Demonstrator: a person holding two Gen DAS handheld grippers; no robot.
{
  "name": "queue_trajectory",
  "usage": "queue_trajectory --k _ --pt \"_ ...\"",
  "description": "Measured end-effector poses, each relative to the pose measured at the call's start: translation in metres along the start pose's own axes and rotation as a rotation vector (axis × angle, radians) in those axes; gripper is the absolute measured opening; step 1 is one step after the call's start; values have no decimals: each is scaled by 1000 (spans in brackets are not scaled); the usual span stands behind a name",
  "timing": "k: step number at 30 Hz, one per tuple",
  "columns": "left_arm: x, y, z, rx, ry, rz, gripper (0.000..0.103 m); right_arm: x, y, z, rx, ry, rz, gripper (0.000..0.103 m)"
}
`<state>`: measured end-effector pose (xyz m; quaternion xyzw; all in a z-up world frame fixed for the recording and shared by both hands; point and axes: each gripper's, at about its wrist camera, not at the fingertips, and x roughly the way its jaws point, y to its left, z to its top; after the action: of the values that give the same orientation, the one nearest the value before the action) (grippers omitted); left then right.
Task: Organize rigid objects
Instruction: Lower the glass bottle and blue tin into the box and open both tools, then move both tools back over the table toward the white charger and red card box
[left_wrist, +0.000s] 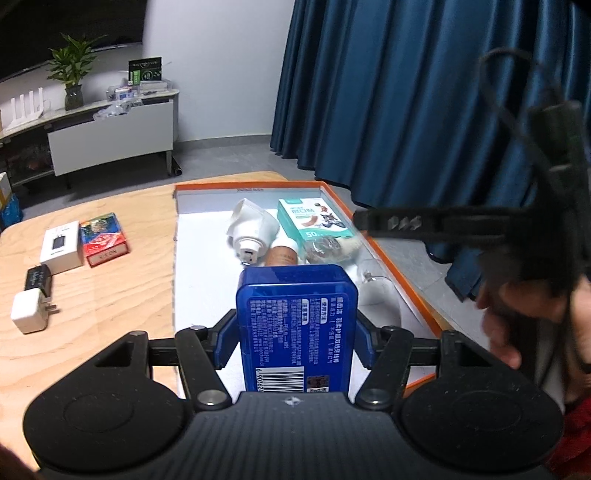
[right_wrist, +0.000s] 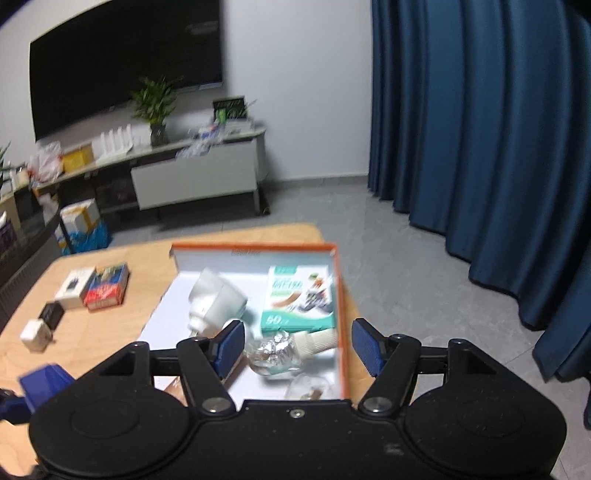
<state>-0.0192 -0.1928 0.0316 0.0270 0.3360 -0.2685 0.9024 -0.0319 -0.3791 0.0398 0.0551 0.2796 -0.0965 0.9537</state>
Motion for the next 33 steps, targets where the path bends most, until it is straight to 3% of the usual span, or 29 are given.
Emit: queue_trajectory --k 8,9,10,14,20,33 --pt "23 -16 8 59 74 -42 64 -36 -15 0 26 -68 -45 79" --pt "25 -16 10 53 82 -44 67 -39 -14 1 19 -76 -52 79" --pt "27 -16 11 45 91 -41 78 -42 -13 1 13 -81 -59 80" --pt "23 -17 15 40 76 -29 88 -52 -14 2 6 -97 -76 82" --pt "8 -9 21 12 42 24 94 -65 -7 4 18 -110 -84 85" --pt "-33 64 9 -104 6 194 97 -65 67 -1 -83 -74 60 93"
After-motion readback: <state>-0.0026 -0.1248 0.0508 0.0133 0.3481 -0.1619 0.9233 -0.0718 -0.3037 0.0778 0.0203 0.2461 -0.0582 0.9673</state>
